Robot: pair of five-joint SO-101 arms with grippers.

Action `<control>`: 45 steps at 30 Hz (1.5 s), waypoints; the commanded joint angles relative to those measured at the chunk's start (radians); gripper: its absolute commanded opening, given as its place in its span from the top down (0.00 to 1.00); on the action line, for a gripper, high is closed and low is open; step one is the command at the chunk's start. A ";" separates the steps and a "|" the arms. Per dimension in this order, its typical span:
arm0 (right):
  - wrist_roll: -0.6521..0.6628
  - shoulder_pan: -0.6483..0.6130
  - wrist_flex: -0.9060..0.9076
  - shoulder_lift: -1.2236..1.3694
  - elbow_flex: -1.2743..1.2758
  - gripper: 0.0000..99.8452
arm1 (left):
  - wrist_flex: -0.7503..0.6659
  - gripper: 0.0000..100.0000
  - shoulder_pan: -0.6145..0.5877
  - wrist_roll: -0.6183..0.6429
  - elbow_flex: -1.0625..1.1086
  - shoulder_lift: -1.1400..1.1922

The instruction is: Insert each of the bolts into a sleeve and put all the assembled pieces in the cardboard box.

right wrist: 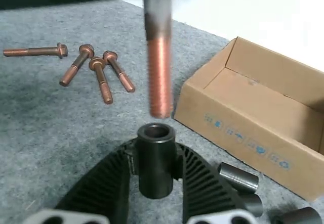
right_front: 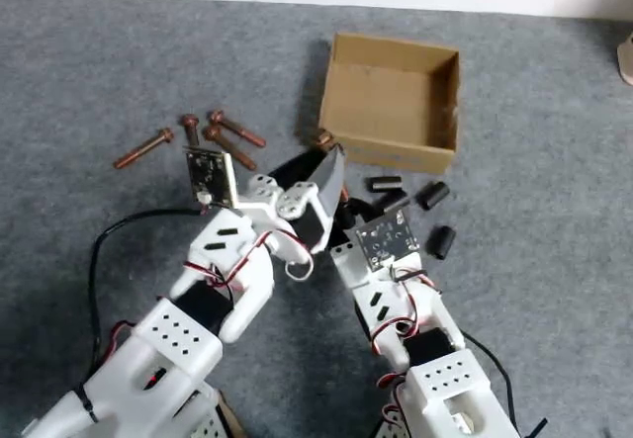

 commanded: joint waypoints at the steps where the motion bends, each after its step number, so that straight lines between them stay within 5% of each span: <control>1: -0.006 0.018 0.004 -0.013 0.114 1.00 | -0.012 0.99 0.012 -0.035 -0.012 -0.036; 45: -0.008 -0.050 -0.076 -0.019 0.113 1.00 | -0.009 0.99 -0.061 -0.098 0.016 -0.033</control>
